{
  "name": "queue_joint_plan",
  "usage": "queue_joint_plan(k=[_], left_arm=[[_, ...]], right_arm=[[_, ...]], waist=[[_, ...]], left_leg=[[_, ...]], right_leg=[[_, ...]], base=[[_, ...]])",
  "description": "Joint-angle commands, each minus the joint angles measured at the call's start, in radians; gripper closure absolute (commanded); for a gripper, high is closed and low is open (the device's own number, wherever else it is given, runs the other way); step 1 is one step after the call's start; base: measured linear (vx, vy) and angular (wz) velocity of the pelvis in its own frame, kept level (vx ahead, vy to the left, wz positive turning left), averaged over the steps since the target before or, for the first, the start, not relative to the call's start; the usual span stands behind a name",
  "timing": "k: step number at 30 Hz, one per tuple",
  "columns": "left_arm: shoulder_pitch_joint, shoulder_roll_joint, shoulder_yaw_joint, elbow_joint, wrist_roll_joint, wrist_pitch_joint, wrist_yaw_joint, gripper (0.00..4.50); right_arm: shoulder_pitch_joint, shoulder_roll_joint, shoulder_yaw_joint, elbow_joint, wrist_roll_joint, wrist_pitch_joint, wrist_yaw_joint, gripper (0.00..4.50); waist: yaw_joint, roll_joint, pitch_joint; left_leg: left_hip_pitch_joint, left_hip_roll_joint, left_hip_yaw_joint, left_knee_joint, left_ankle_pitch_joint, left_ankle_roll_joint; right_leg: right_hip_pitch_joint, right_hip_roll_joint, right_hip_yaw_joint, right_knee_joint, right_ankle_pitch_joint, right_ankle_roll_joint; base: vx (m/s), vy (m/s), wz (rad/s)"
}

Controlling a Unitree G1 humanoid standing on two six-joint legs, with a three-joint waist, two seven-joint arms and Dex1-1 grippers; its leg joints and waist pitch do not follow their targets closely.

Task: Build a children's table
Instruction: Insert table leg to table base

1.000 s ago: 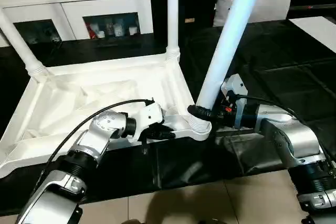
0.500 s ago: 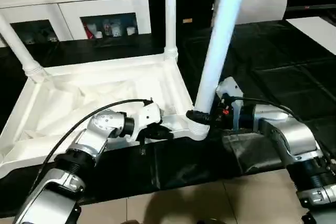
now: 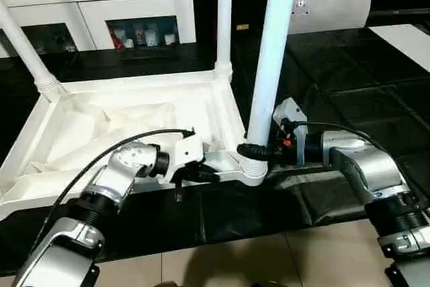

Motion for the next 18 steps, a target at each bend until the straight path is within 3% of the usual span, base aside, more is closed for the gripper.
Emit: queue_joint_plan(k=[1, 2, 4, 5, 7, 8, 9, 10, 11, 13, 14, 15, 18], left_arm=[[-0.012, -0.007, -0.046, 0.005, 0.034, -0.005, -0.004, 4.50], [-0.011, -0.007, -0.047, 0.005, 0.035, -0.005, -0.004, 4.50], [-0.008, -0.009, -0.043, 0.006, 0.034, -0.003, 0.002, 4.50], [-0.008, -0.009, -0.042, 0.005, 0.033, -0.002, 0.004, 4.50], [-0.008, -0.017, -0.033, 0.009, 0.024, 0.005, 0.010, 4.50], [-0.008, -0.020, -0.028, 0.010, 0.021, 0.006, 0.012, 4.50], [-0.008, -0.024, -0.021, 0.011, 0.015, 0.011, 0.014, 4.50], [-0.008, -0.025, -0.019, 0.011, 0.013, 0.013, 0.015, 4.50], [-0.009, -0.030, -0.013, 0.011, 0.007, 0.018, 0.018, 4.50], [-0.010, -0.037, -0.005, 0.013, 0.002, 0.022, 0.029, 4.50], [-0.010, -0.038, -0.007, 0.015, 0.004, 0.021, 0.031, 4.50], [-0.010, -0.038, -0.009, 0.016, 0.005, 0.020, 0.031, 4.50], [-0.011, -0.040, -0.009, 0.020, 0.007, 0.018, 0.034, 4.50]], right_arm=[[0.007, 0.013, -0.002, 0.027, 0.009, 0.002, -0.010, 2.61], [0.011, 0.019, -0.019, 0.037, 0.023, 0.002, -0.014, 2.61], [0.033, 0.040, -0.080, 0.065, 0.078, 0.020, -0.024, 2.61], [0.037, 0.042, -0.088, 0.067, 0.085, 0.021, -0.025, 2.61], [0.063, 0.051, -0.119, 0.074, 0.107, 0.012, -0.031, 2.61], [0.075, 0.056, -0.133, 0.076, 0.113, 0.006, -0.035, 2.61], [0.092, 0.061, -0.142, 0.072, 0.118, -0.002, -0.038, 2.61], [0.097, 0.062, -0.145, 0.070, 0.119, -0.005, -0.039, 2.61], [0.116, 0.067, -0.154, 0.063, 0.122, -0.016, -0.044, 2.61], [0.164, 0.073, -0.160, 0.041, 0.112, -0.048, -0.061, 2.61], [0.178, 0.069, -0.150, 0.036, 0.091, -0.076, -0.070, 2.61], [0.189, 0.065, -0.139, 0.030, 0.070, -0.100, -0.078, 2.61], [0.203, 0.053, -0.113, 0.024, 0.018, -0.156, -0.106, 2.61]], waist=[[0.002, -0.009, -0.062], [0.002, -0.010, -0.061], [0.006, -0.003, -0.061], [0.006, -0.007, -0.064], [0.009, -0.006, -0.065], [0.013, 0.000, -0.066], [0.012, -0.002, -0.065], [0.013, 0.001, -0.065], [0.015, -0.002, -0.065], [0.015, 0.009, -0.064], [0.015, 0.003, -0.063], [0.017, 0.012, -0.064], [0.012, 0.007, -0.059]], left_leg=[[0.006, 0.052, -0.018, -0.082, -0.219, 0.039], [0.006, 0.053, -0.018, -0.083, -0.222, 0.039], [0.007, 0.053, -0.019, -0.084, -0.223, 0.039], [0.006, 0.054, -0.019, -0.083, -0.217, 0.038], [0.004, 0.056, -0.019, -0.085, -0.207, 0.040], [0.006, 0.056, -0.018, -0.084, -0.207, 0.039], [0.004, 0.056, -0.018, -0.085, -0.207, 0.039], [0.005, 0.056, -0.018, -0.084, -0.212, 0.038], [0.007, 0.055, -0.017, -0.085, -0.222, 0.036], [0.008, 0.054, -0.019, -0.087, -0.238, 0.032], [0.007, 0.055, -0.019, -0.088, -0.238, 0.031], [0.009, 0.054, -0.021, -0.088, -0.242, 0.028], [0.010, 0.051, -0.020, -0.090, -0.272, 0.028]], right_leg=[[0.051, -0.071, 0.056, -0.089, -0.441, -0.149], [0.051, -0.070, 0.056, -0.091, -0.446, -0.145], [0.051, -0.072, 0.056, -0.093, -0.447, -0.144], [0.052, -0.071, 0.056, -0.090, -0.425, -0.149], [0.052, -0.070, 0.057, -0.085, -0.384, -0.161], [0.052, -0.070, 0.057, -0.083, -0.370, -0.169], [0.053, -0.070, 0.056, -0.084, -0.367, -0.170], [0.053, -0.070, 0.057, -0.084, -0.368, -0.170], [0.053, -0.072, 0.056, -0.087, -0.384, -0.167], [0.052, -0.071, 0.055, -0.090, -0.400, -0.161], [0.051, -0.071, 0.055, -0.092, -0.397, -0.155], [0.051, -0.071, 0.055, -0.090, -0.396, -0.154], [0.049, -0.070, 0.052, -0.099, -0.458, -0.135]], base=[[0.000, 0.000, 0.00], [0.000, 0.000, 0.00], [0.000, 0.000, 0.00], [0.000, 0.000, 0.00], [0.000, 0.000, 0.00], [0.000, 0.000, 0.00], [0.000, 0.000, 0.00], [0.000, 0.000, 0.00], [0.000, 0.000, 0.00], [0.000, 0.000, 0.00], [0.000, 0.000, 0.00], [0.000, 0.000, 0.00], [0.000, 0.000, 0.00]])
